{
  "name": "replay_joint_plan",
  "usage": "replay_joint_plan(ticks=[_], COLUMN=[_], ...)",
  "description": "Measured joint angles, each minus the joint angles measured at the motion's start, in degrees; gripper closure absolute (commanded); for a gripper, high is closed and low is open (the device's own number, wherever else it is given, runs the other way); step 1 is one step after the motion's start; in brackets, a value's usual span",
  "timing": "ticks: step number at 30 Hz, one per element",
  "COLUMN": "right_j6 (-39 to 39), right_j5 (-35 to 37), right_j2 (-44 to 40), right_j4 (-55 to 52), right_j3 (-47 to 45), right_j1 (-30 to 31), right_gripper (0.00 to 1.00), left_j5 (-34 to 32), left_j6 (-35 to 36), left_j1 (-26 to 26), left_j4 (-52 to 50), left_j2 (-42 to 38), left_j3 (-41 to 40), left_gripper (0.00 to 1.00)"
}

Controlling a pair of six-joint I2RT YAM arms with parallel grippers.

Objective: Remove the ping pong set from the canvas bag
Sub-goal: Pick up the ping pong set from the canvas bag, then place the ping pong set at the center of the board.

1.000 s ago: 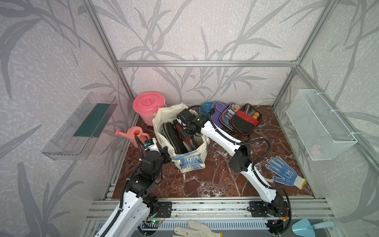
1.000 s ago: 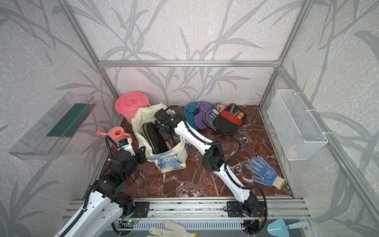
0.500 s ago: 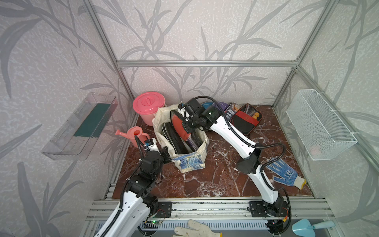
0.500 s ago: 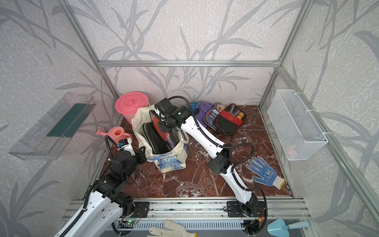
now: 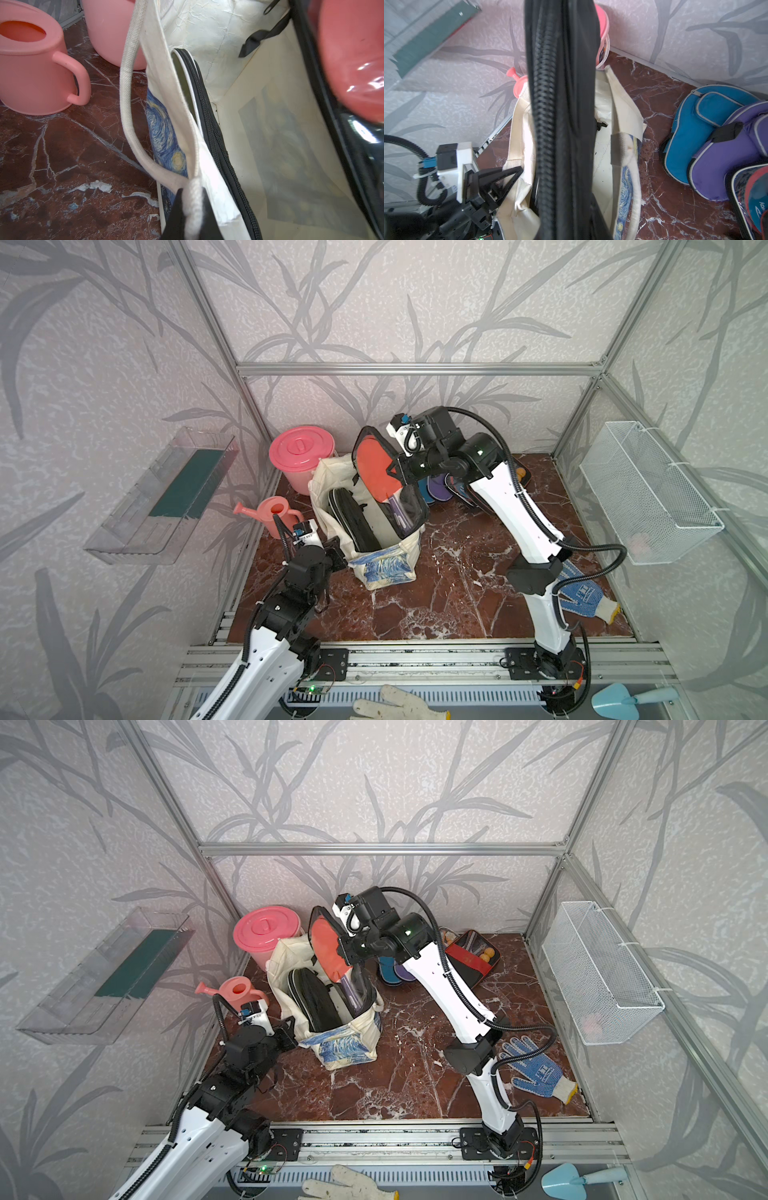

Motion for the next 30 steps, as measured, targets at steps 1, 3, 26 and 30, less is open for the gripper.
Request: replay_joint_plan(ticks=[1,3,26,30], right_j6=[0.3,1.2,12.8,14.9], right_j5=[-0.8,-2.6,-14.3,-15.5], right_j2=[-1.5,-5.2,-43.9,-44.3], right_j4=[0.3,1.7,27.5,33.2], right_j3=[-1.2,-5.1,-69.1,-78.4], right_j1=[-0.9,-2.8,-31.3,-31.1], right_gripper=[1.0,1.0,1.0,1.0], left_j5=[-0.1,-0.3,-4.3,-4.1], left_j6=[0.0,-0.1,-0.3,0.0], left_j1=[0.0,0.0,0.0,0.0], left_j4=[-0.1,-0.5,-5.2,-5.6], left_j2=[0.3,1.0,7.6,7.8], left_j3=[0.2,0.9,6.4,7.4], left_gripper=[1.0,1.0,1.0,1.0])
